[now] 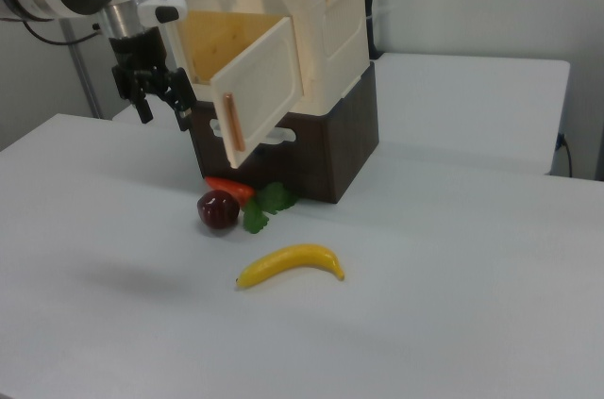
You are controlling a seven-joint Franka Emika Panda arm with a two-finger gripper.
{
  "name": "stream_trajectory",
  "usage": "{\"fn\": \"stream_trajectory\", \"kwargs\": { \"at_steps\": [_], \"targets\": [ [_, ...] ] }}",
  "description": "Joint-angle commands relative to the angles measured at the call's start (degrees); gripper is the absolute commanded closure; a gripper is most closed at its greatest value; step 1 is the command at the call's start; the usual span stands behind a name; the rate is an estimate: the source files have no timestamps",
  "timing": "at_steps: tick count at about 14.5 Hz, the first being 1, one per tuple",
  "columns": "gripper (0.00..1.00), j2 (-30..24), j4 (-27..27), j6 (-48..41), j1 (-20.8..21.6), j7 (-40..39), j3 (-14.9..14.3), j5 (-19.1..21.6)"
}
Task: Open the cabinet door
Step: 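Open the gripper and move it away from the opened door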
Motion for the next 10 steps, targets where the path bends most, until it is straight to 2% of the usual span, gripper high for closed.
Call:
{"fn": "stream_trajectory", "kwargs": {
  "at_steps": [1,3,10],
  "targets": [
    [0.00,-5.1,-7.0,0.4,-1.9,-2.2,-0.1,0.3],
    [0.00,-6.2,-8.9,0.4,-3.0,-5.4,-0.1,0.3],
    [0.00,-6.6,-7.8,-0.6,-5.1,-4.8,-0.2,0.1]
  ]
}}
